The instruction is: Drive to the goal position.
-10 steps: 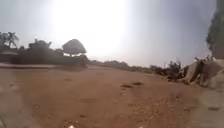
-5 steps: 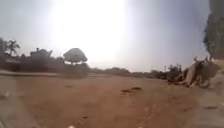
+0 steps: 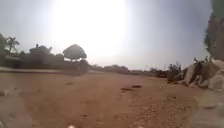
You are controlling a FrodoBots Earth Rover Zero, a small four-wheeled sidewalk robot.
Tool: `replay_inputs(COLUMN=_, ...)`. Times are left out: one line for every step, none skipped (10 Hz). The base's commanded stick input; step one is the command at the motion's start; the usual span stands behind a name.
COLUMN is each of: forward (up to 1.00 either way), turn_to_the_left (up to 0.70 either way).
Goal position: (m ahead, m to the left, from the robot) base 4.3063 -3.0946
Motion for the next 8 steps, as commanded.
replay_inputs(forward=0.45, turn_to_the_left=-0.27)
replay_inputs(forward=0.45, turn_to_the_left=-0.27)
replay_inputs(forward=0.45, turn_to_the_left=-0.27)
replay_inputs(forward=0.45, turn_to_the_left=-0.27)
replay_inputs(forward=0.45, turn_to_the_left=-0.27)
replay_inputs(forward=0.45, turn_to_the_left=-0.27)
replay_inputs(forward=0.45, turn_to_the_left=-0.27)
replay_inputs(forward=0.45, turn_to_the_left=-0.27)
